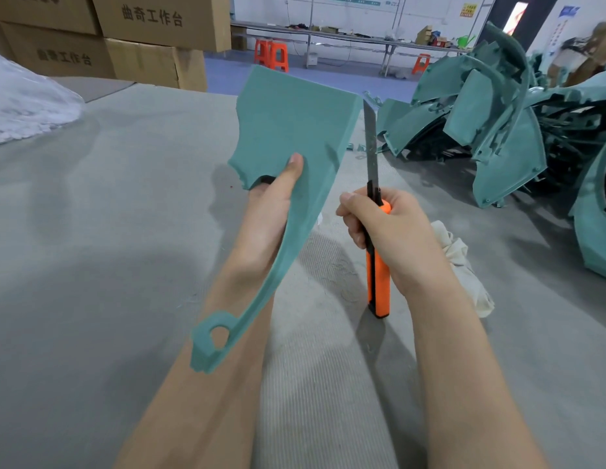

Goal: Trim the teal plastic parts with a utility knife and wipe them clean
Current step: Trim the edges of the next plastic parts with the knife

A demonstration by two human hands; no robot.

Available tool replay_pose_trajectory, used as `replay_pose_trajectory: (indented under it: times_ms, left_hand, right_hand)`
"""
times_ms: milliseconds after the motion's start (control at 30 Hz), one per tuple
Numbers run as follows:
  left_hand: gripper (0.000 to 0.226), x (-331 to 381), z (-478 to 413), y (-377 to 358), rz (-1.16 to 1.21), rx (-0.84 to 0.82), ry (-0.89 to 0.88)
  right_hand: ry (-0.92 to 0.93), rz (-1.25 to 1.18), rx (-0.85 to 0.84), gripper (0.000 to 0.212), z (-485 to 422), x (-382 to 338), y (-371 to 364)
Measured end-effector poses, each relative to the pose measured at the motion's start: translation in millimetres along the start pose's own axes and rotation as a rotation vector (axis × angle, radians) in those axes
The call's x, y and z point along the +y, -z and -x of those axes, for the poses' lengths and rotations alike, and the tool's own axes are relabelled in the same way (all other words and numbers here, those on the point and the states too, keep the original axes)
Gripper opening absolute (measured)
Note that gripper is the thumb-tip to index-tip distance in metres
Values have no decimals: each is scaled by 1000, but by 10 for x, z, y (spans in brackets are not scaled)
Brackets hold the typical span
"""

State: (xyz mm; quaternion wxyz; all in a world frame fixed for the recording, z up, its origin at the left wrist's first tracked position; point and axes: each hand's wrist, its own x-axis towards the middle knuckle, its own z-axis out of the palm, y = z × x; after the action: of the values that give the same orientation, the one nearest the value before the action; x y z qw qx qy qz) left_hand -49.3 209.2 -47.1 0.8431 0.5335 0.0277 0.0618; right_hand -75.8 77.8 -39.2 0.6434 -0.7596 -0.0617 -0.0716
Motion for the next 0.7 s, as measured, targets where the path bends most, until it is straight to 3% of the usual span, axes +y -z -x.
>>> replay_pose_trajectory:
  times_ms: [233,333,533,700]
  left_hand:
    - [20,29,36,-28,97,-25,-65]
    - [29,32,54,-33,133,-35,-67]
    - [20,51,64,-32,63,-19,-51]
    - [24,47,58,-25,2,13,-57]
  right_hand:
    - [37,144,-213,21,70,-63,-52]
    - [47,170,-267,19,76,-65,-73]
    - [49,186,-229,19,64,-61,-22]
    - [39,105,-145,15,45,-46,8]
